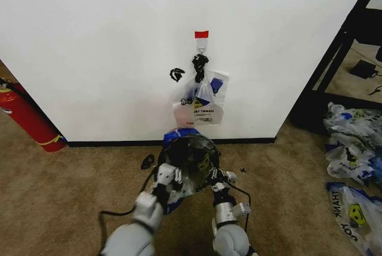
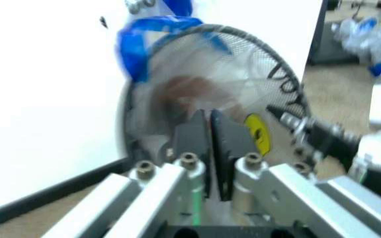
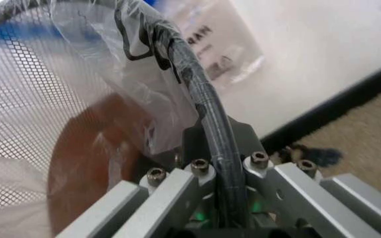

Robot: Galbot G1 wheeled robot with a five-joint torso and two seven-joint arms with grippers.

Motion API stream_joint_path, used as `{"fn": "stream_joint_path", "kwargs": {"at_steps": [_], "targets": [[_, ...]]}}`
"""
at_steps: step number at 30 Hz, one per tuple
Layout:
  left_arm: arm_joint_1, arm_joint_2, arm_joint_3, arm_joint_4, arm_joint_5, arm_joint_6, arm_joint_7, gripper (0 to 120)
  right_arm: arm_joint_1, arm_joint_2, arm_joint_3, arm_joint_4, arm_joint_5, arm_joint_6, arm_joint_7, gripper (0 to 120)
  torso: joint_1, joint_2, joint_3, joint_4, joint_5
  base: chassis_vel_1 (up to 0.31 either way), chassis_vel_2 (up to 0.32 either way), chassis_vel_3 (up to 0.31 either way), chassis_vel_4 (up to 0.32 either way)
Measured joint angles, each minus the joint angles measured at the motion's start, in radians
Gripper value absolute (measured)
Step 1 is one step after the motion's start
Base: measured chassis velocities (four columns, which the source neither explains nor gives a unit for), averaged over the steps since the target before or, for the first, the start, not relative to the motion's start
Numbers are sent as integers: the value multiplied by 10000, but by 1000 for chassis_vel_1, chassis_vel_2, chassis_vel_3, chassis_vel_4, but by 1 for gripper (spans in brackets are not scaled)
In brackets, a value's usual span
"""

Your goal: Pick up the garbage bag from the wall and place it over the trash bin.

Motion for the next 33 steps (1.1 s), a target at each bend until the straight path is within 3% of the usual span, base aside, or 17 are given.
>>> {"fn": "stream_joint_path", "kwargs": {"at_steps": [3, 6, 13, 22, 24, 33], "targets": [[375, 416, -404, -150, 150, -167, 38, 13, -1, -16, 1, 124, 144, -97, 188, 0, 0, 1, 0, 1, 3, 0, 0, 0, 0], [315, 654, -590, 34, 128, -176, 57, 26, -31, -56, 7, 333, 334, -196, 380, 0, 0, 0, 0, -4, 1, 0, 0, 0, 0], [-94, 889, -348, 641, -338, 464, 854, 52, -99, -227, 107, 593, 501, -239, 490, 0, 0, 0, 1, -2, 1, 0, 0, 0, 0], [-523, 1050, -202, 1285, -576, 1001, 1159, 86, -127, -419, 226, 718, 579, -239, 459, 0, 1, 0, 1, -2, 2, 0, 0, 0, 0], [-551, 1056, -195, 1326, -614, 1035, 1161, 86, -101, -427, 246, 718, 593, -239, 457, 0, 1, 0, 1, -2, 2, 0, 0, 0, 0], [-779, 1043, -116, 1500, -1363, 1220, 1153, 54, -6, -428, 237, 694, 661, -314, 439, 0, 1, 0, 1, -2, 2, 0, 0, 0, 0]]}}
